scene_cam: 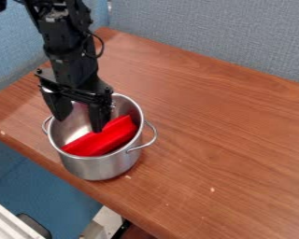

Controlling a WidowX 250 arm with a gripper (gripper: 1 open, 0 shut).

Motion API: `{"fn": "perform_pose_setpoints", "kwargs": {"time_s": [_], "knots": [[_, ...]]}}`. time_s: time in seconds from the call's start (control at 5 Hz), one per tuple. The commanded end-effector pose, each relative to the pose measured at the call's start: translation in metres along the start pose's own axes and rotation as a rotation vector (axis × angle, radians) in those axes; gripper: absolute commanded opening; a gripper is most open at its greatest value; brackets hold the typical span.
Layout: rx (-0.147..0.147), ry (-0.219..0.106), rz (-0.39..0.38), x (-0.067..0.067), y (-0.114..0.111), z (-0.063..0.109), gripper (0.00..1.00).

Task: Move the red object from the metal pot to the table

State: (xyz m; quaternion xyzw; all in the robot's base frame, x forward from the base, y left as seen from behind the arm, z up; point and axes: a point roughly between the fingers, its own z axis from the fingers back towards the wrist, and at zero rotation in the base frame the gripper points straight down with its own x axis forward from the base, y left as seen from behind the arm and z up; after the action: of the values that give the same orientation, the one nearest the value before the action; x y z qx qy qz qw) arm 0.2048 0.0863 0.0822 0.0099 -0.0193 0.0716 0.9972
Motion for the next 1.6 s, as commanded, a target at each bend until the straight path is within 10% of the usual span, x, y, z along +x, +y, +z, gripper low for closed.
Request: {"fn": "perform_pose_setpoints", "kwargs": {"time_s": [0.0, 1.4], "knots": [[0.013, -0.032, 0.023, 0.007, 0.008, 0.008, 1.0], [-0.002, -0.029, -0.07, 0.01, -0.013, -0.016, 1.0]]}}
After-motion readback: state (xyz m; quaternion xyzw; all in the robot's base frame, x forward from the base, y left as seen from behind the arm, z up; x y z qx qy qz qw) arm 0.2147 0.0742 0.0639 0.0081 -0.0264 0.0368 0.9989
